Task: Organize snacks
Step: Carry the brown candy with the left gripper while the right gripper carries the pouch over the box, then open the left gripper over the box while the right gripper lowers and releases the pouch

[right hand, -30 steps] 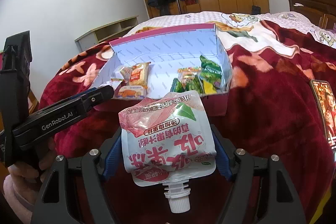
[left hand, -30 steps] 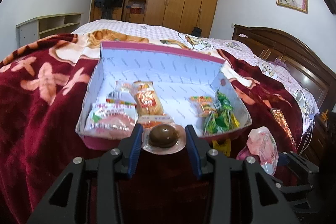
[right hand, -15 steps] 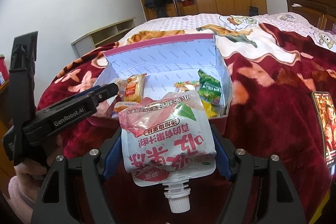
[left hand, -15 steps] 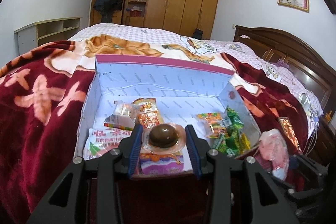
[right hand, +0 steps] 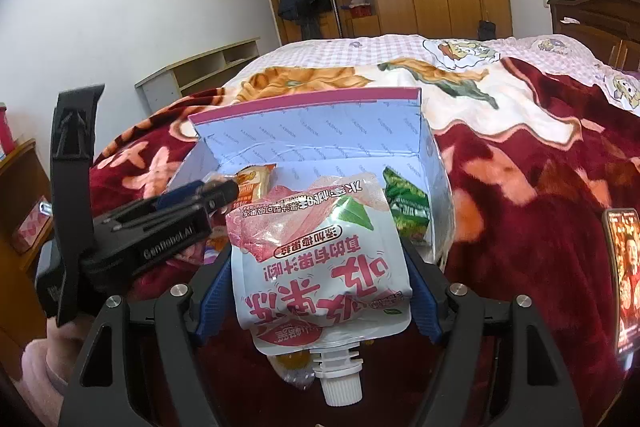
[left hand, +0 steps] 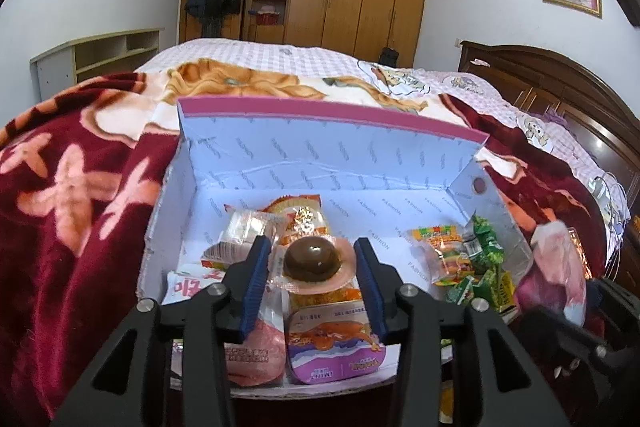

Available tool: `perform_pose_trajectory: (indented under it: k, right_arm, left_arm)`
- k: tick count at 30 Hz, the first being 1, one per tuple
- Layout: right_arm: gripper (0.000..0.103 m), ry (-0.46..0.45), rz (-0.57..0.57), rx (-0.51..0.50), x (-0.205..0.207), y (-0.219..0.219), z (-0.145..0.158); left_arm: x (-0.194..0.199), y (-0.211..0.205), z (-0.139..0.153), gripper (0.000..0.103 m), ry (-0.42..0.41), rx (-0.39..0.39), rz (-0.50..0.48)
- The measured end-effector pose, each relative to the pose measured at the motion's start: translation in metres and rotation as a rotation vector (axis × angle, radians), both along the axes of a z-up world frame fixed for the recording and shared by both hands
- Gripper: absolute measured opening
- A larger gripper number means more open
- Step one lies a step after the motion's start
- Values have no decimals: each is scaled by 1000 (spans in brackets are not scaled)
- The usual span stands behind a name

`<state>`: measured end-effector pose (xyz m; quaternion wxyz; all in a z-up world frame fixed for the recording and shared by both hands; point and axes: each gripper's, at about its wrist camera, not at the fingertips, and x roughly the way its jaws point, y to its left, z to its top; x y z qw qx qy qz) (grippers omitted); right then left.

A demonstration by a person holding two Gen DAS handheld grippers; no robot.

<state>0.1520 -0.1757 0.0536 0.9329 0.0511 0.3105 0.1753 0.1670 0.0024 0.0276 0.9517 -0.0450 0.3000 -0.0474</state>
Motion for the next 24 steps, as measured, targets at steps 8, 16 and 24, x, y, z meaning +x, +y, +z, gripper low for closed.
perform_pose_trajectory:
  k: [8, 16, 24]
  right_arm:
    - [76, -11, 10, -7, 15, 7, 5]
    - [76, -1, 12, -25, 34, 14, 2]
    - [76, 23, 18, -9, 61, 18, 0]
  left_arm:
    - [4, 4, -12, 50, 26, -11, 18]
    - [0, -1, -13, 60, 6, 3, 8]
    - [1, -4, -14, 61, 1, 1, 11]
